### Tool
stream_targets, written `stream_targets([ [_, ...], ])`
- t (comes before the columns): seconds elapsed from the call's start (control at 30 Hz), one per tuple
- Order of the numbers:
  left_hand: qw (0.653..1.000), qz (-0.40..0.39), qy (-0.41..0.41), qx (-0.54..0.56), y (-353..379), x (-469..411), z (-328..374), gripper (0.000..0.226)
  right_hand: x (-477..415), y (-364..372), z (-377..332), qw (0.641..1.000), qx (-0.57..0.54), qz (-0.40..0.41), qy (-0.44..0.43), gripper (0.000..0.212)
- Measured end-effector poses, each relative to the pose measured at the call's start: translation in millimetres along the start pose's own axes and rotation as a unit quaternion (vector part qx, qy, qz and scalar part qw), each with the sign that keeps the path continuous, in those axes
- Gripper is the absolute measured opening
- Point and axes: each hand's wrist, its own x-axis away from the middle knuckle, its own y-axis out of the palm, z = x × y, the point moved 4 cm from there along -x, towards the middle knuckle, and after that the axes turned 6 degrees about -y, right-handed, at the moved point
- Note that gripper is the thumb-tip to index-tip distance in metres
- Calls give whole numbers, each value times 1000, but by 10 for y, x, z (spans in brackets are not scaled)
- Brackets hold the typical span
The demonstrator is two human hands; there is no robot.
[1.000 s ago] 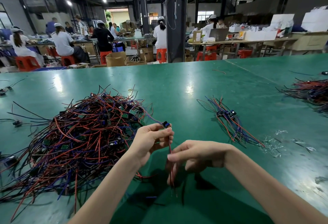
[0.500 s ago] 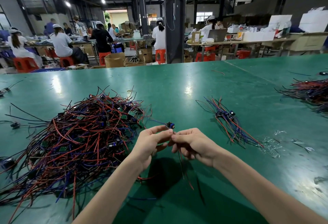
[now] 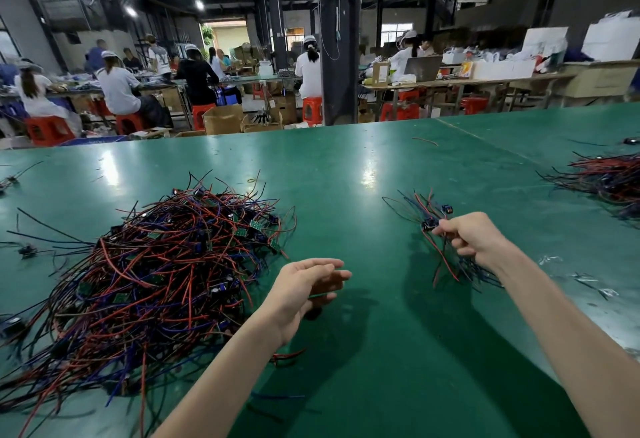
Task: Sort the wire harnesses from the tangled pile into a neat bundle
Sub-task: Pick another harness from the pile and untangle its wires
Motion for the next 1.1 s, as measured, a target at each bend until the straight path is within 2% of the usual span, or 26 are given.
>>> stream_targets([
  [0.17, 1000, 11, -1, -5, -3, 23, -1, 18, -77, -168, 76, 991, 122, 48, -30, 24],
  [0.3, 1000, 17, -2, -1, -2, 32, 0, 18, -67, -196, 7, 948, 277, 120, -104, 26],
  [0.4, 1000, 20, -2, -5, -7, 27, -4, 18, -44, -189, -7, 928, 321, 146, -119, 17],
  [0.53, 999, 24, 9, -21, 2, 14, -4, 18, 11, -164, 2, 898, 390, 170, -114, 16],
  [0.63, 996, 38, 38, -66, 21, 7, 1, 19, 132, -54, -51, 864, 425, 199, -182, 15],
  [0.73, 982, 70, 104, -143, 17, 11, 55, 21, 307, 220, -89, 851, 421, 170, -265, 13],
  [0.8, 948, 116, 175, -239, -21, 36, 154, 21, 439, 453, -88, 846, 419, 120, -307, 16],
  [0.83, 917, 148, 219, -298, -59, 54, 226, 21, 501, 568, -76, 844, 418, 95, -322, 20],
  [0.93, 794, 255, 316, -452, -236, 19, 517, 22, 628, 848, -7, 837, 422, 42, -346, 36],
  [0.97, 758, 283, 314, -497, -310, -47, 621, 25, 654, 910, 16, 837, 420, 32, -350, 39],
  [1.03, 692, 312, 257, -598, -441, -221, 787, 30, 685, 969, 40, 838, 415, 21, -353, 41],
  [1.1, 609, 302, 184, -710, -529, -397, 850, 30, 696, 957, 40, 846, 402, 17, -350, 40],
])
